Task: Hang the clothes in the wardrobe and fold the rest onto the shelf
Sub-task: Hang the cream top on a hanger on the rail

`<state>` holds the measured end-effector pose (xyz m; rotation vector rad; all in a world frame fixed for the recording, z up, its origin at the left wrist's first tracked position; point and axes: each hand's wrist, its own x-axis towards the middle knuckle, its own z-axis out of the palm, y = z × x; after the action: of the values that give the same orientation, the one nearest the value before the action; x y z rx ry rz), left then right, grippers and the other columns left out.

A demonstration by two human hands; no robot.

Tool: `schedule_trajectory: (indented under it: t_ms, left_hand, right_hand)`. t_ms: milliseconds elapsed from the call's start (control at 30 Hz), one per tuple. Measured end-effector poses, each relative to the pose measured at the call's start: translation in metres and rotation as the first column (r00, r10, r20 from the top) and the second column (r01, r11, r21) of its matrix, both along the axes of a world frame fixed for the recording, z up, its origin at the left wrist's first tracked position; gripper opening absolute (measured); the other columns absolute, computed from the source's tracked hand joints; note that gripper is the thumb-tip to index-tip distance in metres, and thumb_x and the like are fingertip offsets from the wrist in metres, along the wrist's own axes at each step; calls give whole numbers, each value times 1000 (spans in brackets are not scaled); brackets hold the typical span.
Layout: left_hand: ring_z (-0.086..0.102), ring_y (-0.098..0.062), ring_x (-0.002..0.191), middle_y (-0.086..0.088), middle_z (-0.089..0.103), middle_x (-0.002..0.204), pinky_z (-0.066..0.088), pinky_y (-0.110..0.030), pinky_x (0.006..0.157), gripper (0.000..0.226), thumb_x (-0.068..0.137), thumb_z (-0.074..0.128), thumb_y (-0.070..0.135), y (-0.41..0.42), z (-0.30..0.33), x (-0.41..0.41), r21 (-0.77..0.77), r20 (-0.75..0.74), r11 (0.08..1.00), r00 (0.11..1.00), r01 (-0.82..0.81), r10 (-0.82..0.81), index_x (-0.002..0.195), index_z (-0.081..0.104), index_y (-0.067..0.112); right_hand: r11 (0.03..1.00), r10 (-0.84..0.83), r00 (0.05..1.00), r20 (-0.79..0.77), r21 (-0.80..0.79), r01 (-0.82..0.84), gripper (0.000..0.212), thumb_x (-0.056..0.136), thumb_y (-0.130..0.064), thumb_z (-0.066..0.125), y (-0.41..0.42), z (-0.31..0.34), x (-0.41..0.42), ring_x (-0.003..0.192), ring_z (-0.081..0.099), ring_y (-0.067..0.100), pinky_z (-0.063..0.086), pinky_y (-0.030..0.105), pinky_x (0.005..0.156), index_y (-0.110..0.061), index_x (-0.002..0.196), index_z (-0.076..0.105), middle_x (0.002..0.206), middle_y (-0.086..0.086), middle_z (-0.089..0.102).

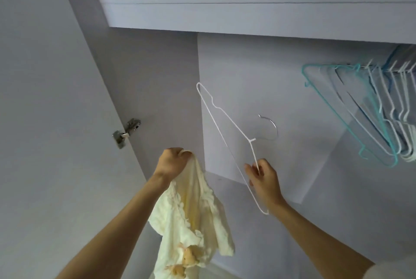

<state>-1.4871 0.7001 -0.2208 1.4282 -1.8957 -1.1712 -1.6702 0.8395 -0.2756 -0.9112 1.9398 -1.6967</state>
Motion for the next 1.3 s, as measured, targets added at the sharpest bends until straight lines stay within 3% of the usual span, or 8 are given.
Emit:
schedule_trajectory:
  t_ms: [167,333,533,700,800,933,1100,1300]
  left_hand:
    - [36,-16,61,-4,42,67,31,-26,53,22,93,49,17,-1,-5,35,-14,-49,1000,999,-21,21,74,56,8]
    - [45,-14,57,0,48,61,39,-19,51,26,98,41,19,0,-3,58,15,-94,997,993,-70,71,75,54,17]
    - [49,-22,74,-11,51,78,42,-33,68,27,97,48,28,-4,9,79,143,-201,980,965,-139,166,88,60,6]
    - [54,-25,84,-13,57,91,48,-44,87,35,99,44,29,6,23,73,229,-204,972,973,-58,106,107,61,0]
    - [55,-20,81,-6,58,86,47,-30,81,27,100,42,29,17,30,63,212,-135,976,991,39,-10,99,62,10]
    - [46,-18,75,-7,50,83,38,-28,70,27,99,41,28,29,38,57,162,-19,981,994,106,-104,95,60,10]
    - [57,-13,68,-3,61,72,48,-27,65,33,99,45,21,37,59,69,112,-178,956,952,270,-248,81,64,2]
    - [59,-20,71,-4,62,72,43,-29,67,9,84,66,12,18,62,113,-235,271,929,937,284,-218,82,69,5]
  right_hand:
    - [981,137,989,52,-145,-128,17,87,-6,62,-18,13,27,45,42,5,40,14,49,-21,91,57,48,-10,44]
    - [994,62,998,6,-92,-61,32,93,-20,56,-29,14,39,48,35,4,32,18,49,-16,62,58,49,-13,43]
    - [988,-140,941,307,-20,153,52,97,-39,43,-39,30,41,37,37,3,32,23,52,-14,52,38,38,-12,42]
    - [975,11,675,738,-157,156,46,100,-34,37,-62,59,54,32,23,7,21,21,48,-19,58,25,33,-10,25]
    - [948,197,536,821,-300,110,46,101,-27,33,-80,71,72,30,19,7,18,21,42,-19,58,21,33,-8,21]
    - [961,180,645,743,-273,46,48,100,-27,35,-94,78,87,34,20,9,21,24,51,-18,55,22,36,-8,22]
    - [989,10,911,412,-140,53,49,100,-35,36,-97,58,86,43,27,10,28,20,49,-17,55,25,41,-11,28]
    - [994,-31,989,-144,-104,16,50,101,-26,34,-90,49,55,52,29,20,25,31,55,-15,55,20,50,6,25]
